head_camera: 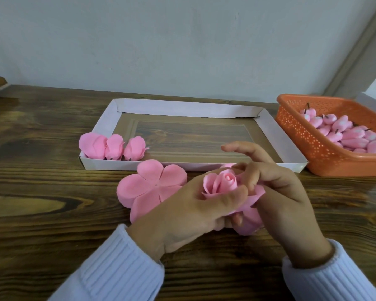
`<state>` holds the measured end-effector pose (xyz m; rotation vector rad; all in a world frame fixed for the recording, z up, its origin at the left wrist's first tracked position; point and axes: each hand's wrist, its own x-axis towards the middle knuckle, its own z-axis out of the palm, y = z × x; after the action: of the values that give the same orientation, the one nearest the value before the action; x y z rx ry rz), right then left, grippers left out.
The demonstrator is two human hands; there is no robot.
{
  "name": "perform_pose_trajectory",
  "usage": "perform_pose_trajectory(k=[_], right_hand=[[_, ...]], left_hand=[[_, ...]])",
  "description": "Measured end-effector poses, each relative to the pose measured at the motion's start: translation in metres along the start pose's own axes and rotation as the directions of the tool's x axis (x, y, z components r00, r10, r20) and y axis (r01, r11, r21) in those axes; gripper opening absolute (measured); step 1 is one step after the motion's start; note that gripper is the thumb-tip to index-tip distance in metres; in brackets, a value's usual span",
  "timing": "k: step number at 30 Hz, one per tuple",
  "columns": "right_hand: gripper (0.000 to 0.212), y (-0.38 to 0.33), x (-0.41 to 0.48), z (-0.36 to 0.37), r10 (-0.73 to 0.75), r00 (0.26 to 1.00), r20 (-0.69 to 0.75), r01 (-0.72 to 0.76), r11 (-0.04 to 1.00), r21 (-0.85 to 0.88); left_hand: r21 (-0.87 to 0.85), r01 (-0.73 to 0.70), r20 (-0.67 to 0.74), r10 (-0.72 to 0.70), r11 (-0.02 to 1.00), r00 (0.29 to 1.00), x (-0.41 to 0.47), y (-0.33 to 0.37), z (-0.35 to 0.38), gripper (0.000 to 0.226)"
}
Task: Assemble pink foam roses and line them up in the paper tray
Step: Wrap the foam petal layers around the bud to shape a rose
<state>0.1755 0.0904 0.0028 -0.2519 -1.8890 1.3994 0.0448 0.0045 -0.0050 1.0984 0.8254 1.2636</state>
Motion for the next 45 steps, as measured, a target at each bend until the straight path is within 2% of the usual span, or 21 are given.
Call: perform_pose_trajectory(k=[4,7,13,18,21,24,27,31,33,35,37,39,42,45], right_hand=[[0.026,-0.0005,0.0010,0.0001,-0.011,1.000,0.007,0.011,1.000,-0.002],[0.026,0.0006,0.0014,0.0002,-0.012,1.000,0.009,0.012,1.000,0.007],[0.014,0.0042,0.0006,-0.0026,-0.090,0.995,0.045,0.091,0.996,0.000],[0.015,0.0041,0.0017,-0.0048,-0.175,0.981,0.089,0.191,0.949,-0.249],[0.031,0.0047,-0.0003,-0.0042,-0.162,0.984,0.070,0.176,0.942,-0.285],[0.022,0.0012,0.0007,-0.0027,-0.139,0.989,0.050,0.147,0.961,-0.235],[0.028,0.0008,0.0018,-0.0038,-0.119,0.992,0.050,0.126,0.973,-0.194],[0.025,0.0044,0.0000,-0.0024,-0.119,0.993,0.002,0.115,0.959,-0.258],[0.019,0.0066,-0.0015,-0.0016,-0.132,0.991,-0.027,0.119,0.950,-0.288],[0.025,0.0071,-0.0003,0.0004,-0.136,0.988,-0.068,0.112,0.953,-0.280],[0.037,0.0088,0.0007,0.0019,-0.123,0.984,-0.133,0.090,0.969,-0.231],[0.034,0.0090,0.0009,0.0027,-0.114,0.979,-0.171,0.089,0.985,-0.146],[0.031,0.0073,0.0000,0.0017,-0.174,0.977,-0.121,0.154,0.975,-0.158],[0.028,0.0059,-0.0014,0.0018,-0.233,0.973,-0.001,0.225,0.940,-0.256]], left_hand=[[-0.143,0.021,-0.020,-0.024,0.990,1.000,0.0011,-0.0007,-0.0006,0.035],[-0.142,0.033,-0.079,-0.045,0.989,0.996,0.0029,-0.0011,-0.0003,0.044],[-0.174,0.020,-0.185,-0.053,0.985,0.981,0.0050,-0.0042,-0.0002,0.027],[-0.205,0.026,-0.252,-0.079,0.978,0.965,0.0053,-0.0028,0.0002,0.043],[-0.197,0.020,-0.230,-0.066,0.980,0.971,0.0044,-0.0019,-0.0001,0.036],[-0.192,0.008,-0.182,-0.043,0.981,0.982,0.0035,-0.0001,0.0008,0.031],[-0.188,-0.002,-0.173,-0.031,0.982,0.984,0.0041,-0.0007,0.0005,0.032],[-0.141,0.008,-0.192,-0.036,0.990,0.981,0.0057,-0.0037,-0.0004,0.033],[-0.123,0.005,-0.211,-0.031,0.992,0.977,0.0053,-0.0041,0.0003,0.043],[-0.126,-0.018,-0.214,-0.009,0.992,0.977,0.0045,-0.0047,0.0009,0.051],[-0.141,-0.052,-0.199,0.023,0.989,0.980,0.0038,-0.0044,0.0004,0.056],[-0.165,-0.066,-0.164,0.038,0.984,0.986,0.0037,-0.0037,0.0003,0.075],[-0.222,-0.076,-0.120,0.050,0.972,0.992,0.0038,-0.0025,-0.0004,0.098],[-0.261,-0.045,-0.045,0.035,0.964,0.998,0.0021,0.0014,-0.0005,0.099]])
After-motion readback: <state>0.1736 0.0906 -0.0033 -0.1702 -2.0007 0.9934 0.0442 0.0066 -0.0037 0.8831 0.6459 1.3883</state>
